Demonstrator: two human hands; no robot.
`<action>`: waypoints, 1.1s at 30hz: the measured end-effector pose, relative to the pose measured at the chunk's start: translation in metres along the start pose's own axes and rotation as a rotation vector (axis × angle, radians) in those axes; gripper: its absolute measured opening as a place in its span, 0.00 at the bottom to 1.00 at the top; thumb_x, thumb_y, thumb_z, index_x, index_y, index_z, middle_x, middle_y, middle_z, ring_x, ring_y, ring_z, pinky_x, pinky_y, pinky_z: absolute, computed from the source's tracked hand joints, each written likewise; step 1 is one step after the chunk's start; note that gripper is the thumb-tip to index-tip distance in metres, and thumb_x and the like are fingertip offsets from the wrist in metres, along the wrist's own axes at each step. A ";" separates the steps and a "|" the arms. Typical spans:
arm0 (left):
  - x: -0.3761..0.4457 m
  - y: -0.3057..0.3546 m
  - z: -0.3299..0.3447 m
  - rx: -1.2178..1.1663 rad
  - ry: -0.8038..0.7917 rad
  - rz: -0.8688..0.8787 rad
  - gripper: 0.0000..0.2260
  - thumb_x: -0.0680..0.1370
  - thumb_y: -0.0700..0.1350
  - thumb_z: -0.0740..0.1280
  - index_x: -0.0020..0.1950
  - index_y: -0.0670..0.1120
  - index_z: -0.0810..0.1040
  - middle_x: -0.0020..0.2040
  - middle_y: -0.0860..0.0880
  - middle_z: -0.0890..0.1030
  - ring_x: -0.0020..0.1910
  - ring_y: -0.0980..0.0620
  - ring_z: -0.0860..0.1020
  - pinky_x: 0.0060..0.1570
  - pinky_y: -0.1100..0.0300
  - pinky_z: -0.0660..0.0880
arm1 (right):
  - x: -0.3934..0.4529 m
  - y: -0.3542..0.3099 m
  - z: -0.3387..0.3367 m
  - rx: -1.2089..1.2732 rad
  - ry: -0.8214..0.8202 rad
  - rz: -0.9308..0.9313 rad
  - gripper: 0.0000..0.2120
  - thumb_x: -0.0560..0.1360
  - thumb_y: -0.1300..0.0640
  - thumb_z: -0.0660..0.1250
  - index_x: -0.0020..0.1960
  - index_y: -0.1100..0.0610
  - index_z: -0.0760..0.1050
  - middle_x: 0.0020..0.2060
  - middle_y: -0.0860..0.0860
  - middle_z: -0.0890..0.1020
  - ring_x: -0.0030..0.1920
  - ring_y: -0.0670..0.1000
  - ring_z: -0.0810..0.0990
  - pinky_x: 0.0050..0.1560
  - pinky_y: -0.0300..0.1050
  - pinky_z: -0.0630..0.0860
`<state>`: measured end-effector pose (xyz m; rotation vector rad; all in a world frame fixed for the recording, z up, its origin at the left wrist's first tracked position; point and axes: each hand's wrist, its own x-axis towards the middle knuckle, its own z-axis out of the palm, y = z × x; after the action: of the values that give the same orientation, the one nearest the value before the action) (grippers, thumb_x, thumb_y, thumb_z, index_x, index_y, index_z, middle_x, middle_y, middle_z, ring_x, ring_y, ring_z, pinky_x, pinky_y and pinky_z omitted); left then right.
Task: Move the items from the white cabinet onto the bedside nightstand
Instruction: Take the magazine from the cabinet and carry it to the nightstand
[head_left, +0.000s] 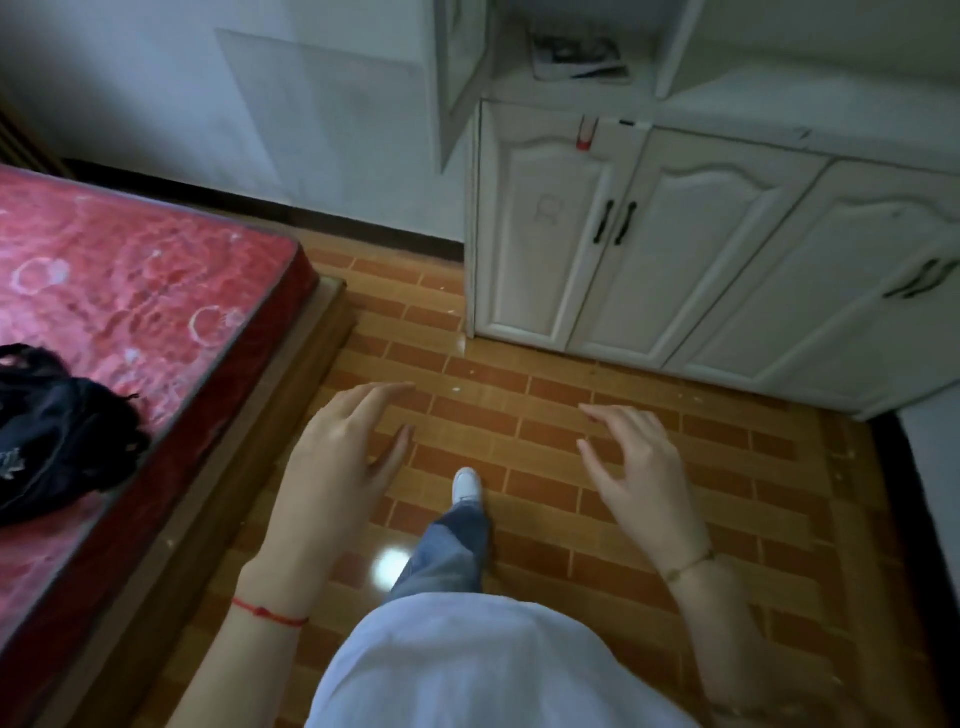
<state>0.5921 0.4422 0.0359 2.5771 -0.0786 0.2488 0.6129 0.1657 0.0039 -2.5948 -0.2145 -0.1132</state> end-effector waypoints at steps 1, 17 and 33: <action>0.018 0.001 0.006 -0.007 -0.013 0.011 0.15 0.78 0.45 0.69 0.65 0.49 0.77 0.60 0.51 0.80 0.60 0.51 0.79 0.59 0.54 0.76 | 0.013 0.006 0.000 0.000 0.002 0.022 0.17 0.77 0.56 0.66 0.65 0.53 0.73 0.58 0.48 0.78 0.61 0.46 0.73 0.61 0.34 0.64; 0.359 0.041 0.069 0.000 -0.052 0.263 0.16 0.78 0.45 0.69 0.65 0.46 0.77 0.59 0.48 0.81 0.57 0.49 0.80 0.54 0.55 0.78 | 0.284 0.102 -0.040 0.002 0.285 0.115 0.15 0.75 0.59 0.68 0.61 0.59 0.77 0.54 0.52 0.80 0.58 0.50 0.76 0.61 0.47 0.74; 0.588 0.091 0.172 0.001 0.090 0.093 0.16 0.77 0.43 0.70 0.65 0.45 0.77 0.59 0.44 0.82 0.57 0.44 0.80 0.54 0.53 0.77 | 0.537 0.229 -0.077 0.019 0.194 0.045 0.17 0.76 0.57 0.67 0.65 0.55 0.74 0.57 0.49 0.79 0.60 0.46 0.73 0.60 0.35 0.65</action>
<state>1.1874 0.2710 0.0528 2.5621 -0.1655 0.3991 1.1784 0.0017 0.0209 -2.5480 -0.0866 -0.3431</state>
